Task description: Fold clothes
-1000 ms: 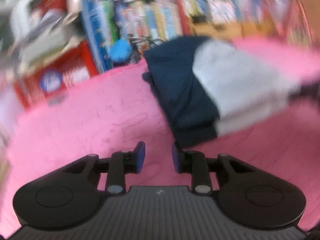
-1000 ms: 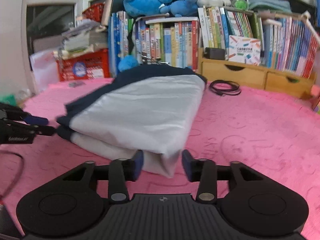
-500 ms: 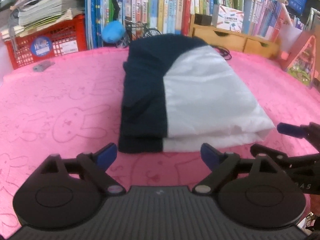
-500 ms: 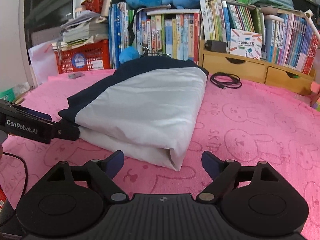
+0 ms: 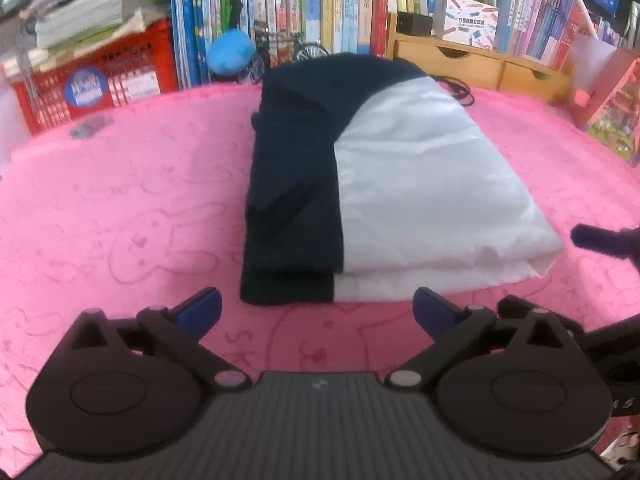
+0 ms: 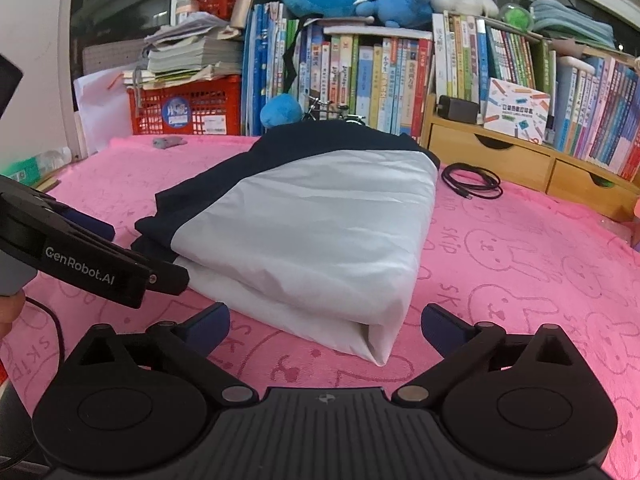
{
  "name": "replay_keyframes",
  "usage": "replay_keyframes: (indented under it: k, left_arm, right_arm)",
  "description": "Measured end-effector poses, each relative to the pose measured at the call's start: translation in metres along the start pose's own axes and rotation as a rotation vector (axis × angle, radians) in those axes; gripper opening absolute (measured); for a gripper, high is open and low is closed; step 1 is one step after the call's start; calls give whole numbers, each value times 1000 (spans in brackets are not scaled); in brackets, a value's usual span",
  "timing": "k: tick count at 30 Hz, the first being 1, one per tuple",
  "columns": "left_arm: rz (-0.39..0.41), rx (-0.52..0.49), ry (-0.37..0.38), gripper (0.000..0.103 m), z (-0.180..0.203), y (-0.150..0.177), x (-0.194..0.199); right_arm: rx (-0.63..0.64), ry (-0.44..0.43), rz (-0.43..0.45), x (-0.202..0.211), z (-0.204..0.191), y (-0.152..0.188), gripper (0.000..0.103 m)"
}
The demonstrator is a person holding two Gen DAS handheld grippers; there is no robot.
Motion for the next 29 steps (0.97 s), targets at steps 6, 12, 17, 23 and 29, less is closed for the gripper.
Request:
replay_keyframes:
  k: [6,12,17,23,29]
  left_arm:
    - [-30,13,17,103,-1,-1,-7]
    - [-64,51,49,103,-4,-1,-12]
    - [-49,67,43,103,-5,-1,-12]
    - [-13,36,23,103,-2,-2,-8]
    - [-7,21,17,103,0,-3,-7]
  right_arm:
    - [25,5,3,-2,-2,-3,103]
    - [23,9,-5,-5,-4,-2,103]
    - [25,9,-10,-7,-5,-1,103]
    - [23,12,-15,-8,-4,1,103]
    - [24,13,-16,-9,-4,2,103]
Point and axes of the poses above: each gripper's, at about its wrist camera, not at the fingertips, and x roughly against the way its jaws point, z to its right, y to its underside, the point moved 3 cm from there along -x, roughly the way its jaws point, and after that the axes turned 5 degrees about y, right-handed, at the moved point
